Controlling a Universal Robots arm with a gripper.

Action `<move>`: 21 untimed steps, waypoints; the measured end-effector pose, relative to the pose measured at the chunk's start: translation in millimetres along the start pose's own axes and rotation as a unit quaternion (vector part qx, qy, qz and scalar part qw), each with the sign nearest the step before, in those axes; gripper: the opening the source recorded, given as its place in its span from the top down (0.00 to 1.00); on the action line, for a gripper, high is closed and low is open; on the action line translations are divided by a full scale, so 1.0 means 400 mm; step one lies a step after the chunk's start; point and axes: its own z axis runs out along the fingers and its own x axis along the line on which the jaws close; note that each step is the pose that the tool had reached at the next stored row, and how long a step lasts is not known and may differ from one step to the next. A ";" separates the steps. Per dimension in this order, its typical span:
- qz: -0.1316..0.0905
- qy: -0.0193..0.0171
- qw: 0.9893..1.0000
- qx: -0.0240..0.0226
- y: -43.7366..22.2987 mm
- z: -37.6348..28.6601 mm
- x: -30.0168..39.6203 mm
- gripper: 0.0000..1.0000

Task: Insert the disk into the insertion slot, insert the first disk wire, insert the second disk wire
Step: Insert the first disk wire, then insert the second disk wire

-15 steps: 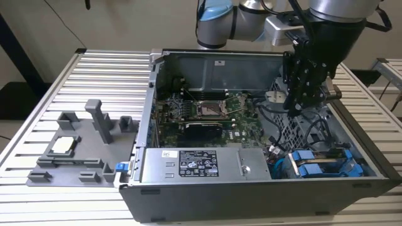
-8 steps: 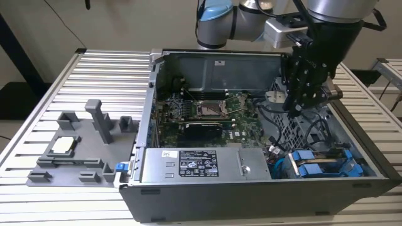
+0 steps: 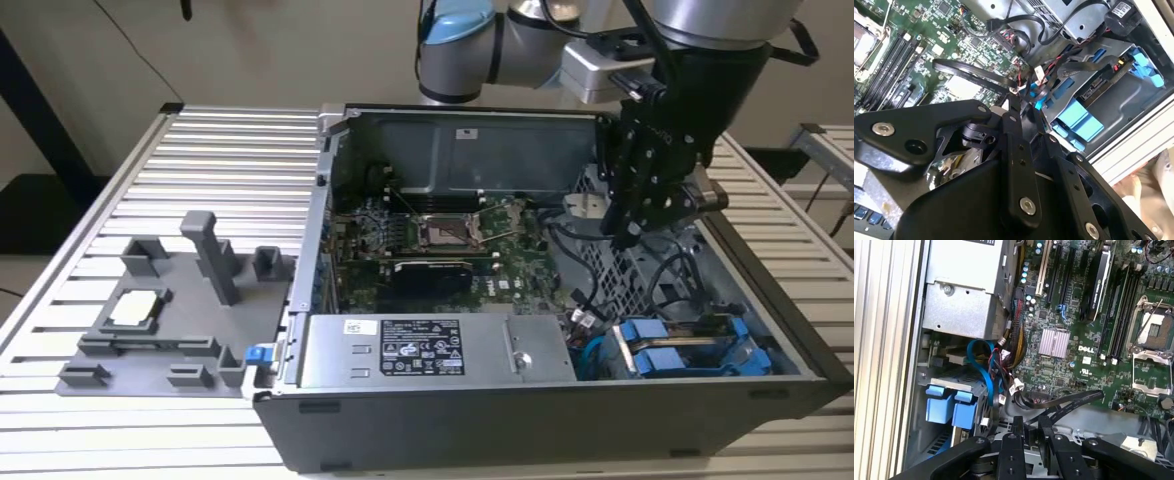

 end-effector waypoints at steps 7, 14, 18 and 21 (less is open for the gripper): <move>0.000 0.000 1.000 0.000 0.000 0.000 0.000 0.82; 0.000 0.000 1.000 0.001 0.000 0.000 0.000 0.84; 0.000 0.000 1.000 0.000 -0.001 0.000 0.007 0.84; 0.000 -0.001 1.000 -0.003 -0.004 0.001 0.027 0.84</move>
